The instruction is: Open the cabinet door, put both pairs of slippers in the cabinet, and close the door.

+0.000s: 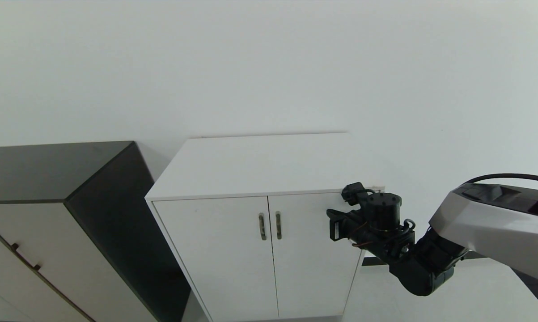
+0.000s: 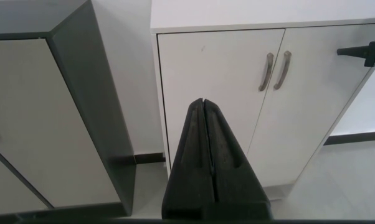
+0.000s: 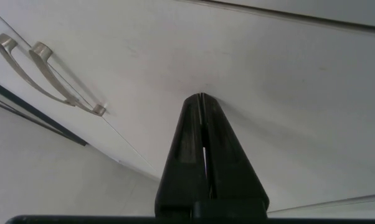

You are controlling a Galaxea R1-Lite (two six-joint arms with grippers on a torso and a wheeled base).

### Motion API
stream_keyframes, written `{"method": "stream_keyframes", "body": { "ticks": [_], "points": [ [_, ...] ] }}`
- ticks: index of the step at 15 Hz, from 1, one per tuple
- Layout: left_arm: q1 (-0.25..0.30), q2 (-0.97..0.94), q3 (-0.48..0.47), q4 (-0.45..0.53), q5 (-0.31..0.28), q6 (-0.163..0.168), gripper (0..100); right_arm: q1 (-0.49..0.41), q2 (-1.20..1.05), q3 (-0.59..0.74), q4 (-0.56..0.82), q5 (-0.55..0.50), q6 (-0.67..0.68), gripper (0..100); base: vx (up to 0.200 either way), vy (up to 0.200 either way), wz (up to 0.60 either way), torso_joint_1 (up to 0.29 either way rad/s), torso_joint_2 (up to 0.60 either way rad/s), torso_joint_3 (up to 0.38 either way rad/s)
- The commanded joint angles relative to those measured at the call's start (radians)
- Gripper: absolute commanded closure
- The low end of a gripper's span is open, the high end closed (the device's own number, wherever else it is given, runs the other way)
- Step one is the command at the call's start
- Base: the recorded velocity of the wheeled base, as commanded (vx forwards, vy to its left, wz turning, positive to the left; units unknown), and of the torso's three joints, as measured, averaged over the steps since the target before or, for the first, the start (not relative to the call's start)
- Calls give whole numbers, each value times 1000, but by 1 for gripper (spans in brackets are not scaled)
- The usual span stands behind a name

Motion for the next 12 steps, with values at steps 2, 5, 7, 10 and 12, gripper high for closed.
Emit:
{"method": "stream_keyframes", "body": {
  "ticks": [2, 5, 7, 10, 12],
  "points": [
    [0, 0, 0, 0, 0, 0, 100, -2, 2, 2, -4, -3, 0, 100, 0, 0, 0, 0, 0, 0],
    [0, 0, 0, 0, 0, -3, 100, 8, -11, 40, -18, -3, -3, 100, 0, 0, 0, 0, 0, 0],
    [0, 0, 0, 0, 0, -3, 100, 20, -42, 92, -53, -3, -5, 100, 0, 0, 0, 0, 0, 0],
    [0, 0, 0, -2, 0, -3, 100, 47, -139, 166, -59, -3, -6, 100, 0, 0, 0, 0, 0, 0],
    [0, 0, 0, 0, -2, -3, 100, 67, -215, 212, -57, -6, -6, 100, 0, 0, 0, 0, 0, 0]
  ]
}}
